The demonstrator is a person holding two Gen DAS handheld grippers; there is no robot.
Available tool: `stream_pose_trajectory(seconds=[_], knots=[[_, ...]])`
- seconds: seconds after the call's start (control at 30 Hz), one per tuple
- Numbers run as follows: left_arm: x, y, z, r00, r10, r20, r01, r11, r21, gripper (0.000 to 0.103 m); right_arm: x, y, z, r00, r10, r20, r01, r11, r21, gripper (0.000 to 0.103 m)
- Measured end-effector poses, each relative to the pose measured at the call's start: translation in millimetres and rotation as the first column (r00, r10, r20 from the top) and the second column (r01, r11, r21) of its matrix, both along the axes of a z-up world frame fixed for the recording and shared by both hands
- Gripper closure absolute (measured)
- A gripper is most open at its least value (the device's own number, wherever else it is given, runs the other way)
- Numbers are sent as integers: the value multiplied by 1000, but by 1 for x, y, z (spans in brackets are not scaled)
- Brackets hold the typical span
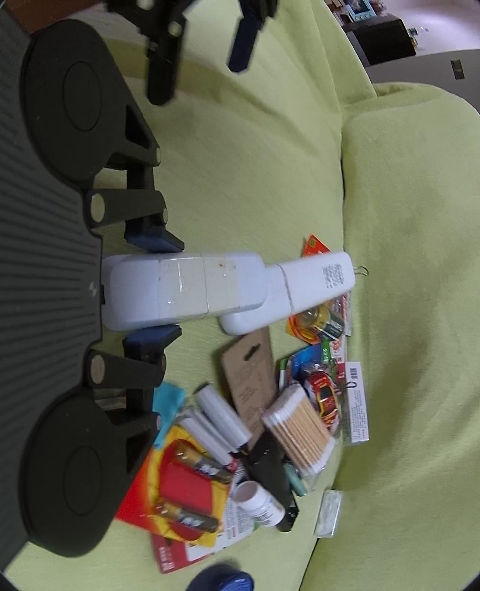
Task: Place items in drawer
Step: 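Grasp the white remote control with the right tool and lift it, then carry the held white remote with the right tool toward the wooden drawer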
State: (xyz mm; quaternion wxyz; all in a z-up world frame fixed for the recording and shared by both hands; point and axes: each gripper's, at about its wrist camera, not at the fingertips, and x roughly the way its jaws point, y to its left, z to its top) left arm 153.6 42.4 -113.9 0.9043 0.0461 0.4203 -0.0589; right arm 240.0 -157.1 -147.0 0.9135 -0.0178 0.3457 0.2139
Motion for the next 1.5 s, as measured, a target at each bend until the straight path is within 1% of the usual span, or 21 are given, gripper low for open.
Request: stream_pose_trajectory(seconds=[0.17,0.23,0.3,0.5,0.57,0.67,0.7,0.83,0.9,1.0,1.13,1.27,1.4,1.5], knots=[[-7,-4,2,998,-56,4,56,998,-19,2,-24,-8,3,998,48,-30,-48,999,-16,66],[-9,-6,1,997,-78,2,78,997,-25,2,-28,-9,4,998,52,-35,-52,998,-23,58],[-10,-9,1,995,-97,2,97,995,-26,2,-28,-9,3,998,53,-34,-55,998,-32,58],[-11,-13,1,992,-125,5,125,992,-23,2,-18,-4,3,998,48,-39,-48,999,-12,58],[-10,-13,1,991,-131,6,131,991,-19,2,-14,-2,2,998,43,-48,-44,999,-8,56],[-9,-14,1,991,-135,5,135,991,-18,2,-12,2,1,998,39,-54,-40,999,-11,61],[-8,-15,1,991,-135,5,135,991,-18,2,-14,3,1,998,45,-51,-46,999,-16,66],[-8,-14,0,989,-146,4,146,989,-17,2,-22,0,2,998,38,-57,-39,999,-17,66],[-10,-15,0,989,-151,3,151,988,-19,2,-25,-7,3,996,11,-90,-9,1000,22,66],[-11,-16,1,987,-163,0,163,986,-19,2,-31,-22,5,993,-35,-117,46,995,86,67],[-14,-22,6,980,-200,9,200,979,-26,2,-39,-43,7,983,-94,-155,120,978,169,67],[-16,-31,10,971,-238,20,238,971,-34,2,-47,-65,10,969,-149,-197,196,949,248,67],[-16,-46,13,957,-288,32,289,956,-42,2,-54,-86,12,949,-198,-244,272,907,321,67],[-18,-59,15,944,-328,38,329,943,-47,2,-63,-99,17,942,-228,-245,304,890,341,67]])
